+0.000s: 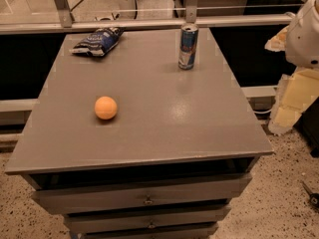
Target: Pick redbull can
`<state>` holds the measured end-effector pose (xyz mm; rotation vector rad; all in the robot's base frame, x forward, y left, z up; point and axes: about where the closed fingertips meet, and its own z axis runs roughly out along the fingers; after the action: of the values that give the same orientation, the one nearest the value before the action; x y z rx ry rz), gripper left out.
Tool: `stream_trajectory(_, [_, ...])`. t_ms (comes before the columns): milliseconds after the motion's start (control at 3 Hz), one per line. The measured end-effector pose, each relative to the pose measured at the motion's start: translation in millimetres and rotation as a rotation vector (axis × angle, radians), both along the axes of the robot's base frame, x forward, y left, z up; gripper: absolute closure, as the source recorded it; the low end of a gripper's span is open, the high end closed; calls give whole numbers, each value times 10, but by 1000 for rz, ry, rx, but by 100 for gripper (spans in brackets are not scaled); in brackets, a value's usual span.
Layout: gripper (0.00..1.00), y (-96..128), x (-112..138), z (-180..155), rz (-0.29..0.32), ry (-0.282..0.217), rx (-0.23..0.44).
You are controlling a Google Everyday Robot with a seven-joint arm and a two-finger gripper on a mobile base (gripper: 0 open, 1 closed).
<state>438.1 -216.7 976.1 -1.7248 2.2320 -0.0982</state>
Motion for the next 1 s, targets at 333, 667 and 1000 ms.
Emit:
stream_trajectory(333, [0, 0, 0, 0, 0, 0, 0])
stream_trajectory(667, [0, -10, 185, -63, -20, -28, 31])
stream_trajectory(1000, [0, -5, 590, -230, -45, -75, 112])
